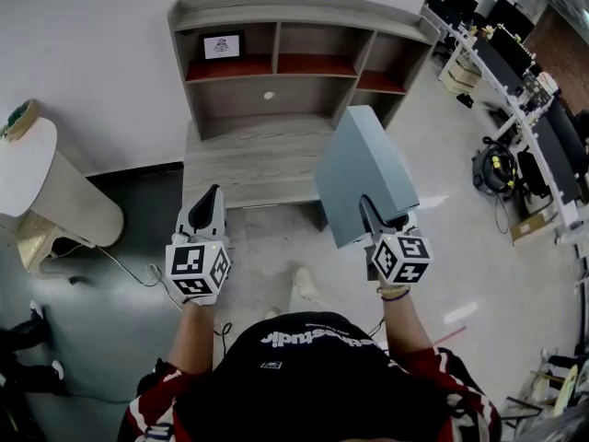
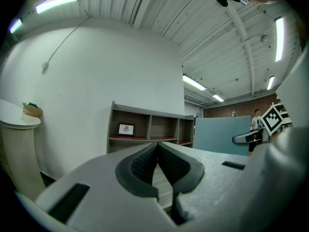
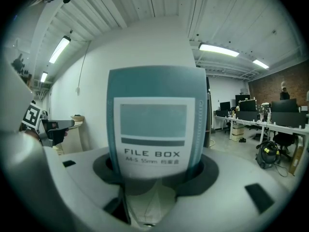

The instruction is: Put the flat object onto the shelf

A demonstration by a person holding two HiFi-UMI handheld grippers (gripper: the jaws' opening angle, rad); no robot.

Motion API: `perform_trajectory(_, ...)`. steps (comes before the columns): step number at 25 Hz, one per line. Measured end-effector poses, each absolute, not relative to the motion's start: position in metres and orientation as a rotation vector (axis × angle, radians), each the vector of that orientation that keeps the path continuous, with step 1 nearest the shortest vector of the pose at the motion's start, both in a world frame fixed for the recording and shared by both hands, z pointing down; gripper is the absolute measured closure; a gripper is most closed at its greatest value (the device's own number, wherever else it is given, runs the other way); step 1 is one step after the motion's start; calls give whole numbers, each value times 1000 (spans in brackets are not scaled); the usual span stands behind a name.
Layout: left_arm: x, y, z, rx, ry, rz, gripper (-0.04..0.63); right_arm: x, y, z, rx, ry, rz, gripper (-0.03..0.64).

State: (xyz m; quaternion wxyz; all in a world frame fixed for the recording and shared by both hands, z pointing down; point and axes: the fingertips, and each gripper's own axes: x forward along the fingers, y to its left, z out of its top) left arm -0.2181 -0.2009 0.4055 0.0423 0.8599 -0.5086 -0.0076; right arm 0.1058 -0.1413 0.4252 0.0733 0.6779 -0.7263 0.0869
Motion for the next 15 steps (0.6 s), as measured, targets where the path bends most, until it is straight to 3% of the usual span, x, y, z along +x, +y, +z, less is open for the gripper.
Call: perform_trajectory(15,-175,-270,396,2641,-1584,-19,589,142,-237,441,2038,-2188,246,345)
